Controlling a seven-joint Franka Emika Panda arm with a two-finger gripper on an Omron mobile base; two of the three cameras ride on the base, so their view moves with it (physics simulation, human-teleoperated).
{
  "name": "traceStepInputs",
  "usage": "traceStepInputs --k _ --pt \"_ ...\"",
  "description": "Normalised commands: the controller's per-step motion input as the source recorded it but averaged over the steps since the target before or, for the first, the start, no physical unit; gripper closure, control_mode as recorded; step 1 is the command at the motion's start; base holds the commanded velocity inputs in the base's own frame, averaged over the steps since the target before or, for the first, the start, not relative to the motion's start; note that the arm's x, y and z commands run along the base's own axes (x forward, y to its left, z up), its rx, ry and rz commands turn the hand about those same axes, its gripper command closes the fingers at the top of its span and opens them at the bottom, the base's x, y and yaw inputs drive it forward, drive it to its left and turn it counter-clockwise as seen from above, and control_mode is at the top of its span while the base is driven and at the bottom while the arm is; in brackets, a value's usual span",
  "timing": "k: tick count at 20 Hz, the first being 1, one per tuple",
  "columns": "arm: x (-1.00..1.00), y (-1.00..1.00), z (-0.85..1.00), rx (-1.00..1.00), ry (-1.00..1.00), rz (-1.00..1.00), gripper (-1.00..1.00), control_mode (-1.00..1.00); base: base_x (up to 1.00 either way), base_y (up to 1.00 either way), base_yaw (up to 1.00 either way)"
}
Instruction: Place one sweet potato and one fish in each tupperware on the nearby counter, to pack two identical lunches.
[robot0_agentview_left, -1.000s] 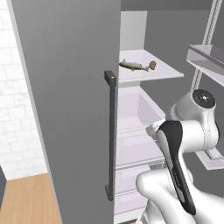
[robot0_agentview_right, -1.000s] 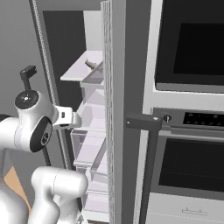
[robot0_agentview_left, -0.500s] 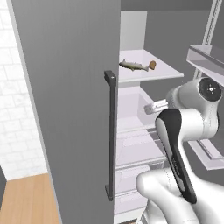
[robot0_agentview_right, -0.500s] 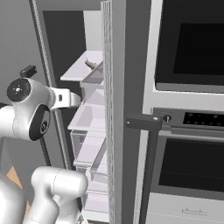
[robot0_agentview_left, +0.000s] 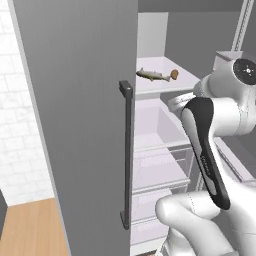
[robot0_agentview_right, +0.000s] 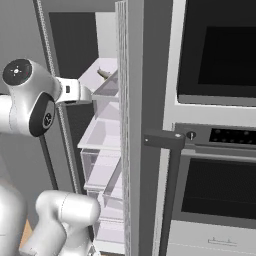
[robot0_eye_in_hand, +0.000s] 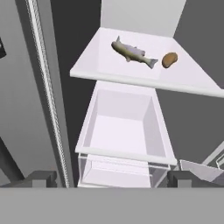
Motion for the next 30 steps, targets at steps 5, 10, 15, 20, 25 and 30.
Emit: traceStepInputs --k 5,10,15,20,25,30 --pt "0.22 0.0 0.26 -0.01 0.0 0.08 -1.0 -1.0 0.0 0.0 0.0" --pt "0.38 0.0 0.31 -0.02 -0.01 0.09 -1.0 -1.0 0.0 0.0 0.0" --pt "0.45 0.0 0.14 -0.05 0.01 0.0 -1.0 -1.0 0.0 0.0 0.0" --pt "0.53 0.0 0.0 -0.01 0.01 0.0 -1.0 -1.0 0.0 0.0 0.0" --pt "0.67 0.0 -0.06 0.0 0.01 0.01 -1.0 -1.0 0.0 0.0 0.0" --pt "0.65 -0.09 -0.22 0.0 0.0 0.01 -1.0 -1.0 0.0 0.0 0.0"
